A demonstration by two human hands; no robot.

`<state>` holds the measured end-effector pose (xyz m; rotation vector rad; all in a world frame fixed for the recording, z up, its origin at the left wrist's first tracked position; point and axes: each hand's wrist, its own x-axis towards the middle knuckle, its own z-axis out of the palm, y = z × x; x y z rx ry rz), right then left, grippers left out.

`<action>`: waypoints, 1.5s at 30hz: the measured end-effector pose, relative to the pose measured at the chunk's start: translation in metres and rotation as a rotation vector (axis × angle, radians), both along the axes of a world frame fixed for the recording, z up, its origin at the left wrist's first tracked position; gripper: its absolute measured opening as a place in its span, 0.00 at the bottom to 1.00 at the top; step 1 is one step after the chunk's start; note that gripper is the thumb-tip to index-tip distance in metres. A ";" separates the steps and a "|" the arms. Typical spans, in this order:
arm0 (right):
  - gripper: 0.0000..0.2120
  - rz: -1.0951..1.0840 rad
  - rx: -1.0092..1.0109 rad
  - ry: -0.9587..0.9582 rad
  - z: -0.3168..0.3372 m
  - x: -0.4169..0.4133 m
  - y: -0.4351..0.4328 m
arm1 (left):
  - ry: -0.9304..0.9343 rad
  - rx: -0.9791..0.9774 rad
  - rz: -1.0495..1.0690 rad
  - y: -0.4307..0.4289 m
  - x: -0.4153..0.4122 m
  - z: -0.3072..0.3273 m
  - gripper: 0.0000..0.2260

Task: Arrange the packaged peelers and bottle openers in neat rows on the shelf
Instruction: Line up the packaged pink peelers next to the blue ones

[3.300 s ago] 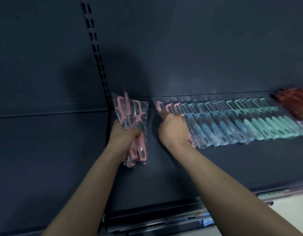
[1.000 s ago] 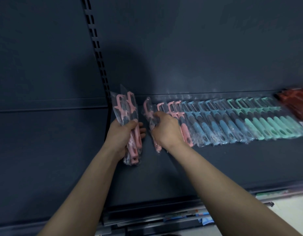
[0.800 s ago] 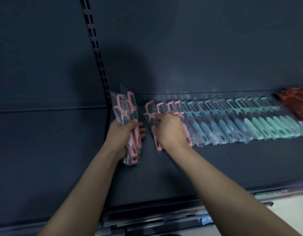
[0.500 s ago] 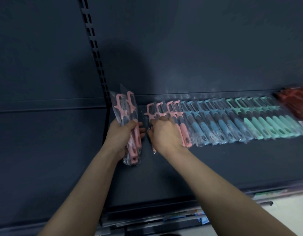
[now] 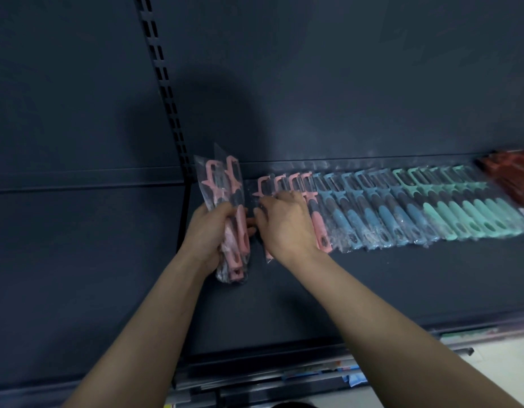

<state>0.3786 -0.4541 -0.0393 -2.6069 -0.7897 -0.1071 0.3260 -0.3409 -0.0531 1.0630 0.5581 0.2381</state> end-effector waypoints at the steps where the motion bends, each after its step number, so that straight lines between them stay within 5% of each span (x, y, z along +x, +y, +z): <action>1: 0.12 0.020 0.110 0.079 0.003 -0.002 0.001 | -0.005 0.004 -0.011 0.000 0.000 0.001 0.09; 9: 0.12 0.127 0.296 0.377 0.010 -0.004 0.010 | -0.032 -0.062 0.008 0.005 -0.002 0.002 0.08; 15: 0.08 -0.005 0.366 0.368 0.005 -0.008 0.024 | -0.012 -0.070 0.013 0.013 -0.006 0.002 0.08; 24: 0.16 -0.167 0.457 0.545 -0.001 -0.012 0.032 | -0.002 -0.057 -0.037 0.018 -0.013 0.001 0.08; 37: 0.13 -0.166 0.227 0.312 -0.003 -0.028 0.036 | 0.059 0.055 -0.070 0.026 -0.018 -0.002 0.08; 45: 0.09 -0.298 0.495 0.420 0.000 -0.026 0.041 | 0.004 -0.022 -0.041 0.032 -0.016 -0.002 0.07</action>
